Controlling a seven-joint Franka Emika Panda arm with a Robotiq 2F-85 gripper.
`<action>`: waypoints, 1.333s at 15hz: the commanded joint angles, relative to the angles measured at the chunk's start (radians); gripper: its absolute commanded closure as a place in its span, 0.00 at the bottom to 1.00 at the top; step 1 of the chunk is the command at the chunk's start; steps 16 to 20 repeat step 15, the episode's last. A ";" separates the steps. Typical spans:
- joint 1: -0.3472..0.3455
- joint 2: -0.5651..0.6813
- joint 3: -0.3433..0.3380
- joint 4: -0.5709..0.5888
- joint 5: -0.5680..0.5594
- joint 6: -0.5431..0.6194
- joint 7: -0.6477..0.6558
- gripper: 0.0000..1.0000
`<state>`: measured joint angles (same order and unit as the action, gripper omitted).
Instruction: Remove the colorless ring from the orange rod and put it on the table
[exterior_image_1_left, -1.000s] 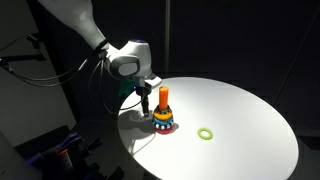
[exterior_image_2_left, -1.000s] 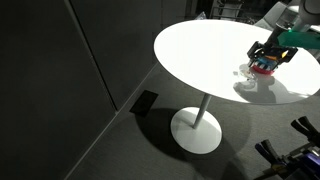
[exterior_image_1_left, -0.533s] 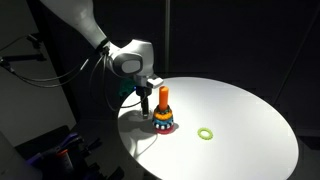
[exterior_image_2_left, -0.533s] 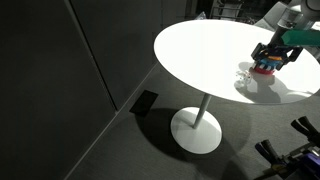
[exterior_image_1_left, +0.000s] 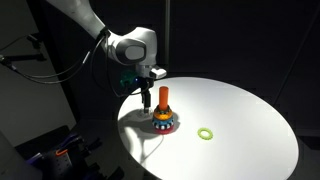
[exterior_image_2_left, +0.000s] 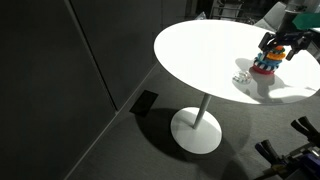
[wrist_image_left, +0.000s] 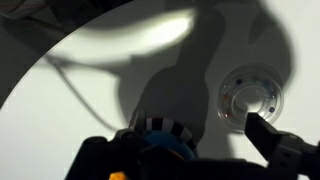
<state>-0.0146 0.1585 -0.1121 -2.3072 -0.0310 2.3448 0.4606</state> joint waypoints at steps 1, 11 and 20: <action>-0.019 -0.080 -0.001 0.021 0.001 -0.113 -0.046 0.00; -0.061 -0.176 0.009 0.034 0.000 -0.184 -0.048 0.00; -0.063 -0.181 0.009 0.034 0.000 -0.186 -0.050 0.00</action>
